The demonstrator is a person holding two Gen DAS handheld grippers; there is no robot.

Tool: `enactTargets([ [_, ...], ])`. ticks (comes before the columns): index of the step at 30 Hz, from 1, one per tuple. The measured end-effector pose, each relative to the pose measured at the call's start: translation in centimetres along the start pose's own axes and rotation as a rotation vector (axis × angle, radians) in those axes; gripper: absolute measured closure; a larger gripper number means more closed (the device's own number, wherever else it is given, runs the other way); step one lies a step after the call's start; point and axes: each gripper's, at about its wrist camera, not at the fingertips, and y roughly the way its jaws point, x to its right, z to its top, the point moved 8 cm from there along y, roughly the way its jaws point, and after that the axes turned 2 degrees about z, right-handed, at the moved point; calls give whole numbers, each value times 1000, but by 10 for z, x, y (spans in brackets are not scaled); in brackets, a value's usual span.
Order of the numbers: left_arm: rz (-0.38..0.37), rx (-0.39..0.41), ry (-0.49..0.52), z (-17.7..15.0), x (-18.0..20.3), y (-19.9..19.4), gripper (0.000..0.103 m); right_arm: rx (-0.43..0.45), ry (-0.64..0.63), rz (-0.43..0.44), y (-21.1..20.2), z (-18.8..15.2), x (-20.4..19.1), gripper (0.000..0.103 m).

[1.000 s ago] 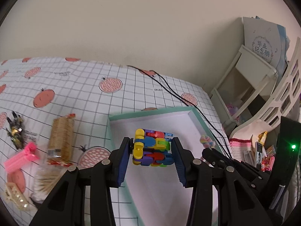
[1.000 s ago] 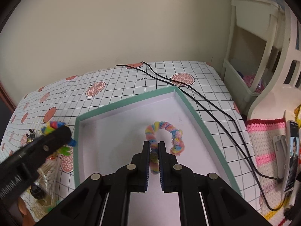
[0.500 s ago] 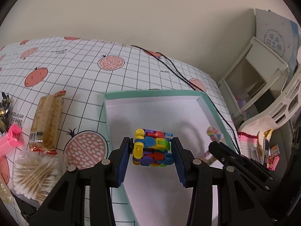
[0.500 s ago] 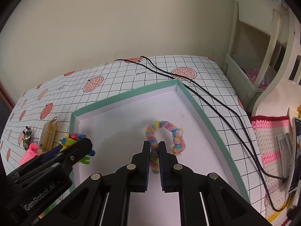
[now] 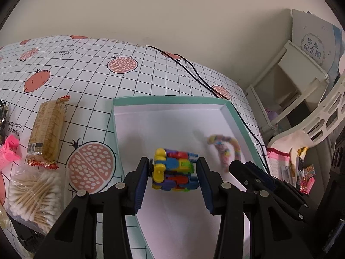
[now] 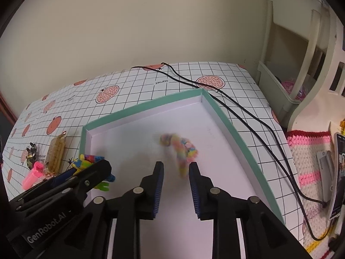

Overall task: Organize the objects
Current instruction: 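Carry both toys into the teal tray and open both tools to release them, then withdraw both open tools from the tray back toward the toy pile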

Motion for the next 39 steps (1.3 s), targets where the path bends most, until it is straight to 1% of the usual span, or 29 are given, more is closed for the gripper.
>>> enactTargets([
  [4,-3,11,5,1,3,-7,52,5,16,-1,-4,0,2,76],
  [11,0,37,1,1,5,-27,52,18,41,1,-20,-4,4,76],
  [15,24,45,-16,-1,1,-39,51,28,60,4,-31,-7,5,76],
  [16,33,44,-22,-1,-1,-42,49,30,64,6,-34,-9,5,76],
  [19,57,23,-34,-5,-7,-46,48,29,77,14,-39,-14,3,76],
  [21,81,2,-34,-9,-12,-48,48,18,76,5,-40,-19,2,67],
  [22,92,-4,-36,-11,-15,-48,48,12,70,-4,-39,-22,1,58],
  [23,105,-14,-43,-13,-19,-48,45,8,61,-12,-38,-23,1,51],
  [24,113,-21,-48,-17,-21,-49,40,1,43,-26,-37,-25,-1,49],
  [25,121,-29,-56,-19,-24,-49,28,-1,34,-32,-37,-26,-2,45],
  [26,127,-30,-61,-22,-28,-50,25,-3,18,-38,-37,-27,-5,42],
  [32,196,-31,-34,-29,-42,-55,22,-21,16,-29,-36,-33,-14,29],
  [36,247,-24,-10,-31,-49,-56,22,-32,8,-54,-34,-36,-16,22],
  [38,267,-28,-15,-31,-55,-54,11,-39,16,-56,-34,-37,-15,17],
  [39,272,-27,-21,-31,-58,-54,11,-41,20,-59,-33,-37,-15,15],
])
